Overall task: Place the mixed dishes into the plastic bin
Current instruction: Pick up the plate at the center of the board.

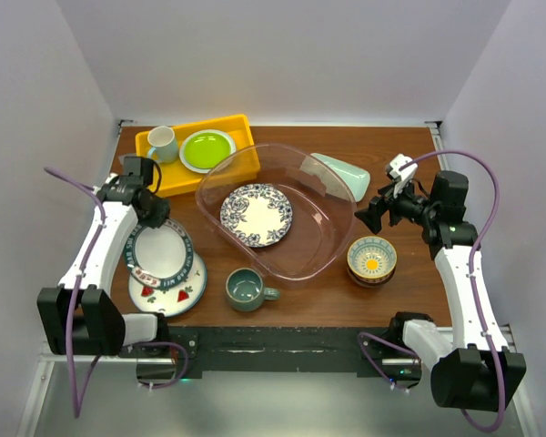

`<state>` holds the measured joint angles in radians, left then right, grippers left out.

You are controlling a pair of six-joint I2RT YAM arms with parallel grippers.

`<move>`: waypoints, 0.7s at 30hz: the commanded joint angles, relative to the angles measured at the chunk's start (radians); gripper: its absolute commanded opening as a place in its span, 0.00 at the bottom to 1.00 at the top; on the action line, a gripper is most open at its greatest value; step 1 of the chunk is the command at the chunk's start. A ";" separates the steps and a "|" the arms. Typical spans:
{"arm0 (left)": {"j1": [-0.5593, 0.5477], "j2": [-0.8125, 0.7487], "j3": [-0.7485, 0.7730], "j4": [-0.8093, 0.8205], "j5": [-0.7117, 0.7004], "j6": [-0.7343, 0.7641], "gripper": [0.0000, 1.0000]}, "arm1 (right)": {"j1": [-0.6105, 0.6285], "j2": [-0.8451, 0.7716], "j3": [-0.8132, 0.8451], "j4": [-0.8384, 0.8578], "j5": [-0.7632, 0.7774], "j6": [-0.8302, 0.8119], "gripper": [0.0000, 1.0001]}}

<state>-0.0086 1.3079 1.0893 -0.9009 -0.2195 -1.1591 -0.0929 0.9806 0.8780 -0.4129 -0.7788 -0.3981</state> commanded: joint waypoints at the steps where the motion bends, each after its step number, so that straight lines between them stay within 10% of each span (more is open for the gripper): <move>1: 0.009 -0.074 0.061 -0.010 0.019 0.006 0.00 | -0.004 -0.019 0.007 -0.004 -0.019 -0.012 0.98; 21: 0.036 -0.240 0.165 -0.081 0.071 -0.028 0.00 | 0.011 -0.019 0.013 -0.024 -0.106 -0.033 0.98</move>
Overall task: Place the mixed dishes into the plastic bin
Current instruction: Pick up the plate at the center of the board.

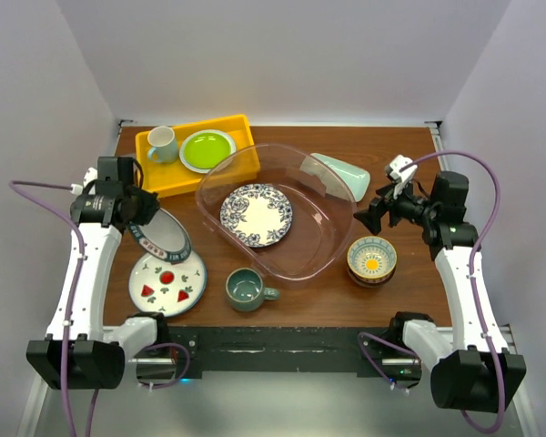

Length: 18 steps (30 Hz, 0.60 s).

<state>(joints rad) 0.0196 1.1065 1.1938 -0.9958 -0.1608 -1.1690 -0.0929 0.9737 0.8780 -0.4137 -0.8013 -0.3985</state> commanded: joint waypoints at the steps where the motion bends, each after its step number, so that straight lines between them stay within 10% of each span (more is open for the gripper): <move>1: 0.006 -0.045 0.064 0.010 0.018 -0.018 0.00 | 0.021 -0.009 0.022 -0.033 -0.093 -0.037 0.98; 11: 0.008 -0.086 0.092 -0.007 0.023 -0.041 0.00 | 0.420 0.178 0.421 -0.263 -0.021 -0.126 0.98; 18: 0.008 -0.100 0.105 -0.012 0.033 -0.078 0.00 | 0.899 0.414 0.625 -0.223 0.411 -0.053 0.98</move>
<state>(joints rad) 0.0196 1.0294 1.2385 -1.0325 -0.1390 -1.2049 0.6067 1.2541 1.4113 -0.6331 -0.6624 -0.4934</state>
